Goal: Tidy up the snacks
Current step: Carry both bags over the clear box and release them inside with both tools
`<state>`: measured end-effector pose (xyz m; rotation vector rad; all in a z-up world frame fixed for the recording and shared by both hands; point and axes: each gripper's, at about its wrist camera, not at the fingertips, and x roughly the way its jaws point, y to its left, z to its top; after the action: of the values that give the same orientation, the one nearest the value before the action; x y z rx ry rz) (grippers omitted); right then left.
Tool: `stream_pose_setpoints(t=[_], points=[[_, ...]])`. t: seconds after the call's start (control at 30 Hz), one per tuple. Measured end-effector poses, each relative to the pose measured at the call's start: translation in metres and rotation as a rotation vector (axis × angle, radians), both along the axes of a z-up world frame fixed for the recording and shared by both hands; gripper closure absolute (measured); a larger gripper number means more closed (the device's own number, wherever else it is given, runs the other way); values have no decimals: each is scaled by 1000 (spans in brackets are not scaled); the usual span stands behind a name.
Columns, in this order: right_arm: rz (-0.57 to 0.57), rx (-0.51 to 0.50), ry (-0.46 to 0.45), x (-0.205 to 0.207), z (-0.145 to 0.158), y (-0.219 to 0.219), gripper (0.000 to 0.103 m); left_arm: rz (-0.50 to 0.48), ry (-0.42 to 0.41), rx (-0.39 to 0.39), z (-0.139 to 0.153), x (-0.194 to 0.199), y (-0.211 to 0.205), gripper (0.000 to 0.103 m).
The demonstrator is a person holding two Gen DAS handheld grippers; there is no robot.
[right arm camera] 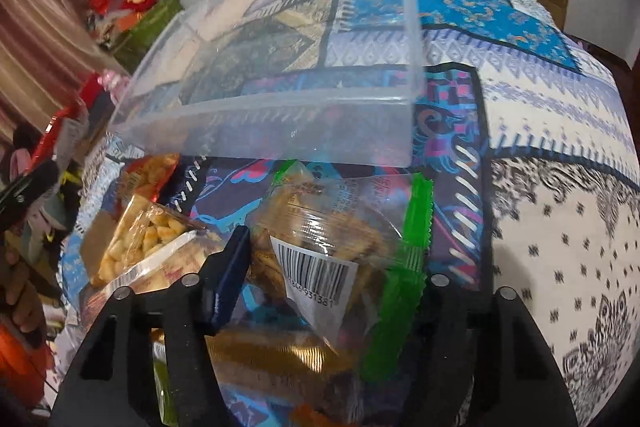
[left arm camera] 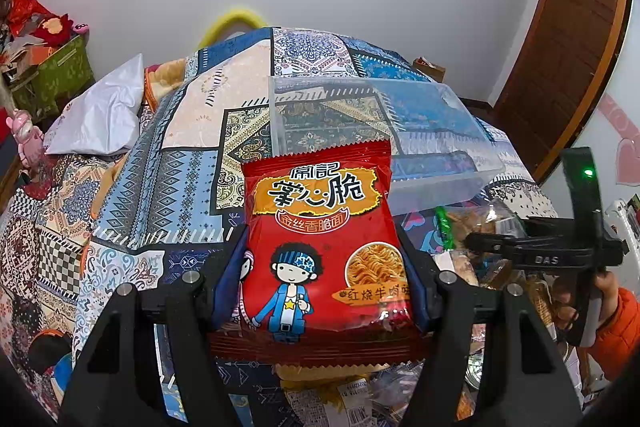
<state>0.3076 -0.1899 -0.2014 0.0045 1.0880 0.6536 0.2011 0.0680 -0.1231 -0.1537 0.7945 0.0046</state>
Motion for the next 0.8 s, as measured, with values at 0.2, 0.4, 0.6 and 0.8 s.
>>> stream_pose_setpoints(t=[0.2, 0.4, 0.6, 0.8], points=[[-30, 25, -63, -23, 29, -22, 45, 2, -25, 20, 11, -4, -4, 36], [-31, 70, -164, -34, 77, -29, 45, 5, -63, 15, 31, 2, -10, 36], [-33, 116, -258, -25, 111, -10, 45, 6, -106, 22, 53, 24, -14, 36], [-38, 129, -272, 2, 113, 13, 45, 10, -81, 2, 55, 60, -13, 36]])
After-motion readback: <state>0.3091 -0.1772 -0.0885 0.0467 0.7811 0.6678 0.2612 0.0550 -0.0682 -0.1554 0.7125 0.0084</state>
